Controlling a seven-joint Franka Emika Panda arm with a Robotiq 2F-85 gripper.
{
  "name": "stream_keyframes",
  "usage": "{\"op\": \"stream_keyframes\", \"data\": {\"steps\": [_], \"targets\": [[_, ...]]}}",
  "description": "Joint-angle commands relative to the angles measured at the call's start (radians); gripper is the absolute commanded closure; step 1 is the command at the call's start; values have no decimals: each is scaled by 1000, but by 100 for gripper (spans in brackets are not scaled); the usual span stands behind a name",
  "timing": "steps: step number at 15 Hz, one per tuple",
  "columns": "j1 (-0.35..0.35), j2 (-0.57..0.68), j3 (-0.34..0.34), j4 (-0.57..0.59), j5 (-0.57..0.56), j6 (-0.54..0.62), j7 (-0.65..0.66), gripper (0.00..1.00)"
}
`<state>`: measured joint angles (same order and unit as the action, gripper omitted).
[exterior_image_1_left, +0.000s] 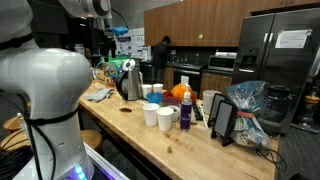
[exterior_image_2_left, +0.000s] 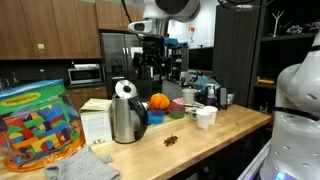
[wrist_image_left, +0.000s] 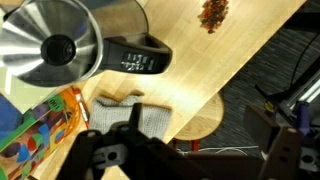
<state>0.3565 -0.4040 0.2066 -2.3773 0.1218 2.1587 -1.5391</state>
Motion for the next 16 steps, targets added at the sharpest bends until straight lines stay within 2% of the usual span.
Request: {"op": "stream_keyframes", "data": {"steps": [1,4,7,13,16], "targets": [[26,93,52,33,-73,142,24,0],[26,132,96,43,-161,203,74,0],[24,144,118,58,-253,214,93,0],[-18,158,125,83,-533,214,129,0],[-54,175,116,72,-644,304,215,0]]}}
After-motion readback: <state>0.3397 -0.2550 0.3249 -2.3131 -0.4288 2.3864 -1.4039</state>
